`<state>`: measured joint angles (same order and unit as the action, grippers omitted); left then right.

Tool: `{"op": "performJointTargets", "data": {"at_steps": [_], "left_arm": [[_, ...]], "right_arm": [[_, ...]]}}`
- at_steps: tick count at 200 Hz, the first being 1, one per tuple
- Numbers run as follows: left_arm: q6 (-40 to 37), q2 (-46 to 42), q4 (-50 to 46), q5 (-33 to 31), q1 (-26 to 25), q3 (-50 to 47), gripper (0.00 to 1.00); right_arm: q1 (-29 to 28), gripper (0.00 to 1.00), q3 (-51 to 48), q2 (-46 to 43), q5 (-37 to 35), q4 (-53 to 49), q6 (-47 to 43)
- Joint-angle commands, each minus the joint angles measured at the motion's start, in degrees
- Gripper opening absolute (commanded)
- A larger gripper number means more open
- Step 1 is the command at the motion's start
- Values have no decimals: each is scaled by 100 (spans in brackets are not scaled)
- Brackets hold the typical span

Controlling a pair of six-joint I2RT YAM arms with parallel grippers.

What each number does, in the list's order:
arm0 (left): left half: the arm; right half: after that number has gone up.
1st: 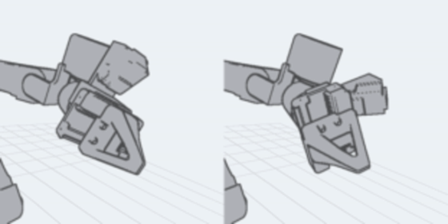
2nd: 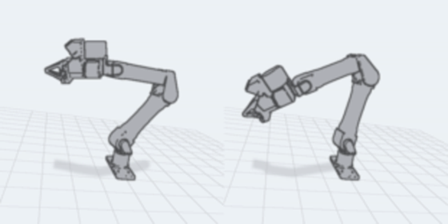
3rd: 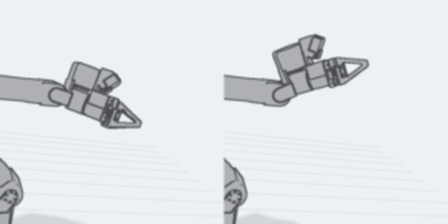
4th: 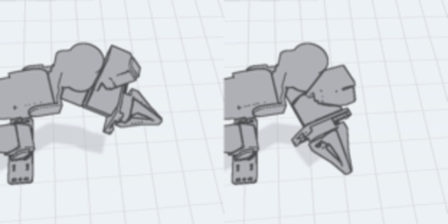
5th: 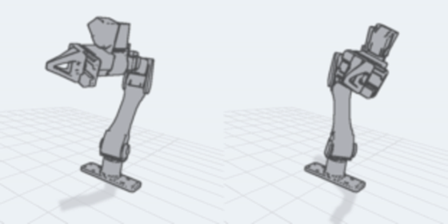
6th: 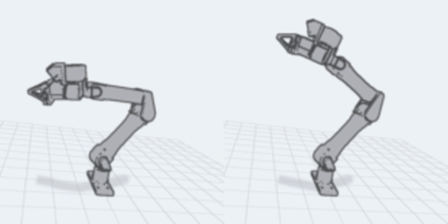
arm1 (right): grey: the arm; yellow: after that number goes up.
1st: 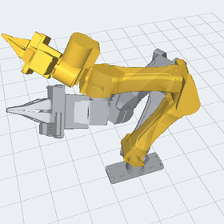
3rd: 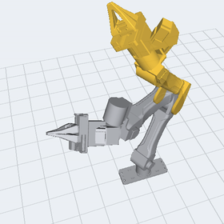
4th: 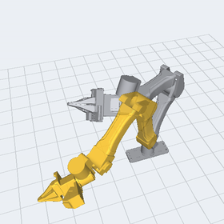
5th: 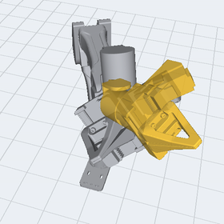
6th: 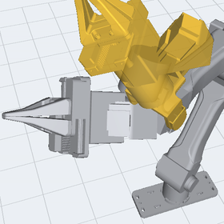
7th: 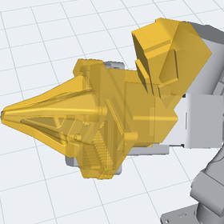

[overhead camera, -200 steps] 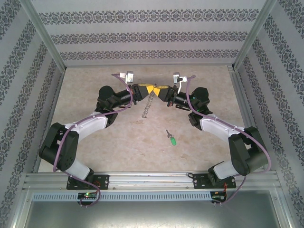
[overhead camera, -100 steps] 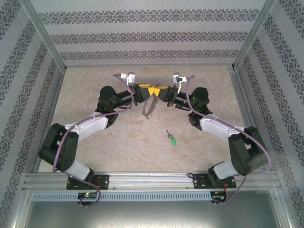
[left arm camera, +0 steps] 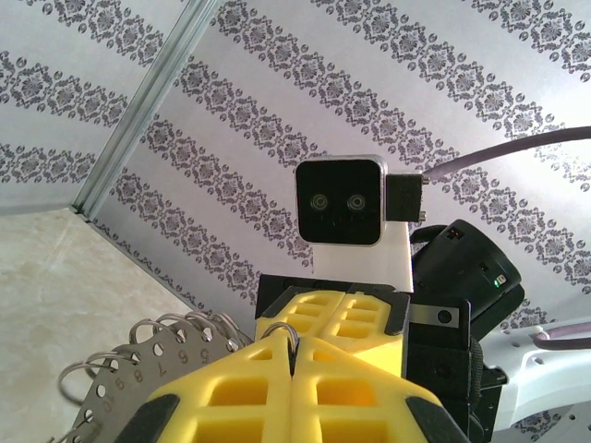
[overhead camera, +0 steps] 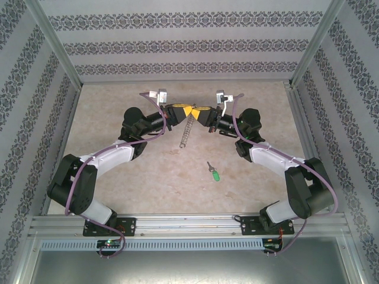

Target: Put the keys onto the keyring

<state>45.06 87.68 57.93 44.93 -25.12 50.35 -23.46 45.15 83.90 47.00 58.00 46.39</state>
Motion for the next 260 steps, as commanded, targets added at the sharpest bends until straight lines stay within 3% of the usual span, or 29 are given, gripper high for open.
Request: {"op": "performJointTargets", "data": {"at_steps": [1, 15, 36, 107, 148, 260], "left_arm": [[91, 35, 412, 226, -65, 26, 0], [-13, 18, 328, 309, -66, 45, 0], [-374, -90, -22, 496, -63, 101, 0], [-1703, -248, -1370, 1240, -26, 441, 0], [-2066, -181, -1964, 1564, -5, 747, 0], [-2037, 7, -2040, 1774, 6, 984, 0]], "right_arm": [[-10, 0, 173, -15, 98, 275, -11], [77, 17, 133, -76, 88, 289, 94], [373, 29, -136, -394, 46, 347, 255], [596, 35, -243, -1406, 193, -1499, -501], [547, 36, -361, -1473, 423, -1714, -504], [109, 37, -464, -1328, 277, -1692, -614]]}}
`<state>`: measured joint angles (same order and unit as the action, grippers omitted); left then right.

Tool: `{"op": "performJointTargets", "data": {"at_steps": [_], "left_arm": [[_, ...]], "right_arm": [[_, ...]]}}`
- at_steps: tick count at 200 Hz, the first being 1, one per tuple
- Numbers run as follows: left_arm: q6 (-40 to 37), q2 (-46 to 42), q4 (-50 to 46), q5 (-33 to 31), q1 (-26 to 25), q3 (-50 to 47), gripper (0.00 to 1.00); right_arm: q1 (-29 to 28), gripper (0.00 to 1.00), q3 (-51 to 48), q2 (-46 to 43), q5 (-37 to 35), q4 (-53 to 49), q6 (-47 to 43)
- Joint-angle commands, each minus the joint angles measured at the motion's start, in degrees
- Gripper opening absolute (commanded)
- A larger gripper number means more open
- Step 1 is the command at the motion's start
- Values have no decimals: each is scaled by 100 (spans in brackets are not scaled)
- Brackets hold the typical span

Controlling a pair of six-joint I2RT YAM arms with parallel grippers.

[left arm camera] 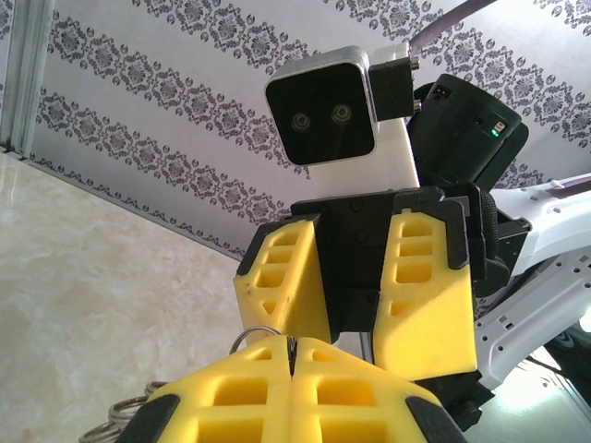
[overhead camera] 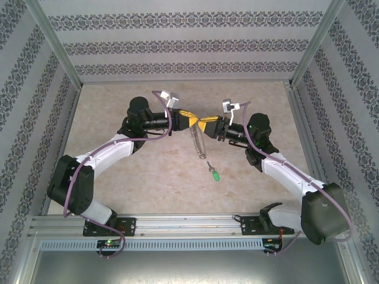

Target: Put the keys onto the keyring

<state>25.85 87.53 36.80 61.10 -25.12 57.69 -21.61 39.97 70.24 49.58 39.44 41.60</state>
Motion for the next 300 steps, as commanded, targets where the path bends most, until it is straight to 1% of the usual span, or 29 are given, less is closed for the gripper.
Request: {"op": "performJointTargets", "data": {"at_steps": [1, 27, 50, 71, 108, 124, 128, 135, 146, 158, 167, 185, 198, 222, 248, 280, 300], "left_arm": [[-115, 25, 73, 156, 7, 250, 0], [-103, 33, 73, 174, 8, 250, 0], [-106, 42, 74, 181, 6, 252, 0], [-95, 53, 73, 226, 6, 277, 0], [-63, 69, 99, 277, 4, 273, 0], [-41, 69, 100, 299, 2, 265, 0], [-37, 80, 100, 310, 6, 273, 0], [-17, 74, 100, 308, 5, 269, 0], [7, 51, 71, 183, 7, 270, 0], [110, -7, 96, -65, 42, 237, 18], [239, -93, 165, -374, 91, 165, 29], [384, -398, 209, -1043, 188, -46, 37], [559, -624, 199, -1401, 210, -145, 43], [964, -821, 308, -1538, 209, -193, 45], [1444, -760, 741, -1353, 201, -308, 45], [1690, -594, 1081, -1200, 201, -427, 45], [1951, -466, 1441, -1093, 192, -488, 44]], "right_arm": [[-79, 37, 59, 40, 22, 166, -135], [-111, 34, 175, 110, 26, 159, -134], [-138, 28, 214, 174, 56, 177, -128], [-160, 24, 209, 201, 16, 209, -128], [-165, 22, 253, 227, -40, 211, -133], [-157, 13, 284, 223, -78, 164, -177], [-147, 9, 292, 226, -73, 162, -179], [-134, 0, 300, 227, -74, 154, -182], [-109, 0, 293, 221, -85, 130, -221], [-61, 0, 230, 187, -152, 146, -257], [-10, 0, 175, 151, -176, 203, -265], [93, 0, 45, 55, -229, 308, -251], [147, 0, -55, -17, -252, 652, -184], [162, 0, -147, -115, -378, 991, -96], [135, 0, -132, -71, -443, 1305, 58], [70, 0, -42, 57, -445, 1525, 215], [11, 0, -16, 128, -493, 1610, 266]]}}
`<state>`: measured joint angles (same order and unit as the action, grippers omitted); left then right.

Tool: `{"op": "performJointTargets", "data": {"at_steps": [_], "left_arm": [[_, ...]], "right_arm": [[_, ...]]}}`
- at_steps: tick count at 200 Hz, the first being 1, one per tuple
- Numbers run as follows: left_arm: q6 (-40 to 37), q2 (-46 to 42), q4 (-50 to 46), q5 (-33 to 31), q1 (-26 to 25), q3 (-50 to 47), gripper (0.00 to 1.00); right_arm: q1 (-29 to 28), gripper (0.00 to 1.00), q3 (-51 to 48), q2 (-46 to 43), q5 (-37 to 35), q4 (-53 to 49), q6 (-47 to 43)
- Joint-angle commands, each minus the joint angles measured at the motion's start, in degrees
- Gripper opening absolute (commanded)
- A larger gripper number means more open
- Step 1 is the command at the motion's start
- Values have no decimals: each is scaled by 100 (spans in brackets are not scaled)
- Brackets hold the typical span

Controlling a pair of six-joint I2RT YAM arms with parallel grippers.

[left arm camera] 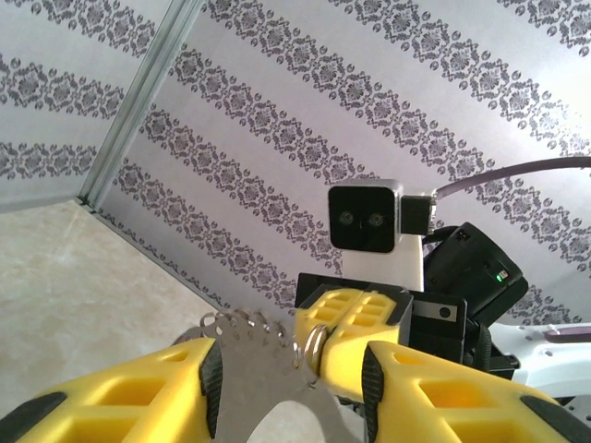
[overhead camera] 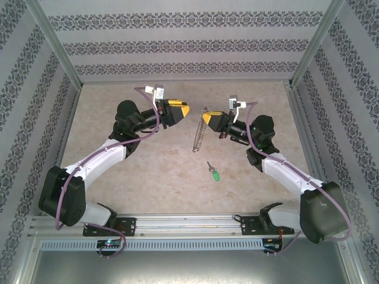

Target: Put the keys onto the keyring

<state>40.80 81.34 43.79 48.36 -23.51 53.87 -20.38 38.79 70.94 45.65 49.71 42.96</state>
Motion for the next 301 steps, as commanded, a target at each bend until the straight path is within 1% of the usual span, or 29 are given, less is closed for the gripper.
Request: {"op": "performJointTargets", "data": {"at_steps": [1, 29, 70, 188, 217, 244, 258, 280, 301], "left_arm": [[474, 153, 757, 182, 26, -110, 43], [794, 328, 1243, 274, -21, -181, 41], [1057, 567, 1670, 303, -166, -209, 40], [1088, 848, 1834, 277, -433, -133, 37], [1096, 901, 1866, 269, -468, -89, 33], [1119, 937, 1937, 280, -491, -89, 26], [1139, 953, 2014, 279, -506, -111, 24], [1141, 941, 2053, 284, -523, -144, 16], [1096, 913, 2031, 238, -528, -165, 10]], "right_arm": [[-113, 0, 103, 59, -104, 587, 132], [-204, 0, 159, 172, -164, 618, 149], [-256, 0, 249, 293, -205, 618, 153], [-264, 0, 299, 446, -228, 606, 184], [-268, 0, 292, 472, -210, 609, 192], [-265, 0, 279, 466, -222, 603, 182], [-258, 0, 267, 473, -241, 593, 171], [-249, 0, 278, 487, -232, 592, 178], [-244, 0, 269, 499, -220, 562, 173]]}}
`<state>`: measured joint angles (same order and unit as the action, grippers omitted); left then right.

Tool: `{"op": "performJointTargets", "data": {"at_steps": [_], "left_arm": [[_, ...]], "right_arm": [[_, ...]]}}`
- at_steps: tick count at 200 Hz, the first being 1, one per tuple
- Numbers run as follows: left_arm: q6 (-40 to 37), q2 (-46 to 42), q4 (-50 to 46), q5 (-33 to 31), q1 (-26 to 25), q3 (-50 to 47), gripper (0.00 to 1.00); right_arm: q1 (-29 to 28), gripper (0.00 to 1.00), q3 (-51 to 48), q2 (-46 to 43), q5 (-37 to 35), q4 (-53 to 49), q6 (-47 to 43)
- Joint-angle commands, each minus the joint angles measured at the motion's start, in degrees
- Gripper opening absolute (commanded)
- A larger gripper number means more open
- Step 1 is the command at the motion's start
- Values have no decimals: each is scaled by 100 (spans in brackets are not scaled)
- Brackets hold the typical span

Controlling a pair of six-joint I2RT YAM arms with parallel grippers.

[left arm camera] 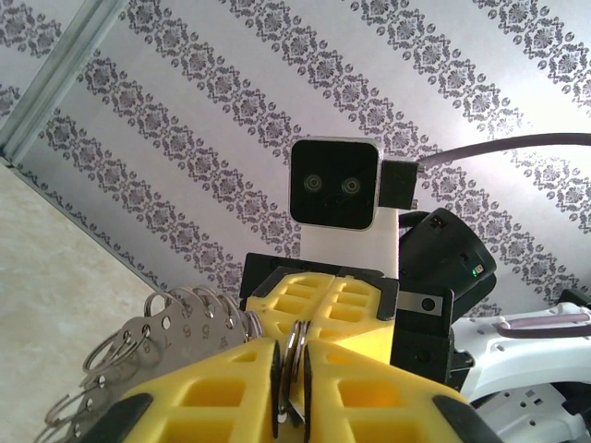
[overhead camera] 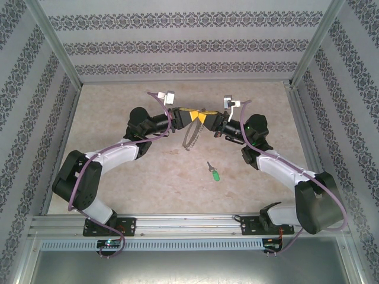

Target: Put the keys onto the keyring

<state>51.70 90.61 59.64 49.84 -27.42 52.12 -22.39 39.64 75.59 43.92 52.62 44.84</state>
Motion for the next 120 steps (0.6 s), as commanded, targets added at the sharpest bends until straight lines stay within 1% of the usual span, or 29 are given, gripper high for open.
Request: {"op": "performJointTargets", "data": {"at_steps": [1, 14, 25, 34, 41, 49, 56, 72, 94, 120], "left_arm": [[-3, -15, 445, 88, -134, 9, 10], [-64, -38, 385, 54, -134, 9, 8], [-119, -52, 349, 26, -137, 33, 0], [-162, -60, 323, 20, -132, 48, 0], [-192, -70, 285, 26, -132, 70, 0], [-255, -90, 198, 46, -133, 104, 0], [-331, -104, 103, 81, -128, 139, 0], [-603, -180, -251, 209, -132, 219, 0], [-1104, -291, -823, 427, -123, 347, 0], [-1810, -364, -1830, 785, -126, 651, 0]], "right_arm": [[-40, 0, 184, 34, -45, 273, -17], [-32, 0, 176, 26, -24, 260, -4], [-21, 0, 165, 12, 6, 243, -13], [-4, 0, 154, -12, 20, 202, 3], [46, 10, 135, -56, 10, 164, 28], [119, 19, 76, -137, 16, 133, 47], [202, 23, 9, -238, 35, 82, 60], [415, 28, -177, -560, -48, -154, 31], [568, 31, -298, -984, -107, -731, -173], [585, 31, -290, -1260, -27, -1233, -361]]}}
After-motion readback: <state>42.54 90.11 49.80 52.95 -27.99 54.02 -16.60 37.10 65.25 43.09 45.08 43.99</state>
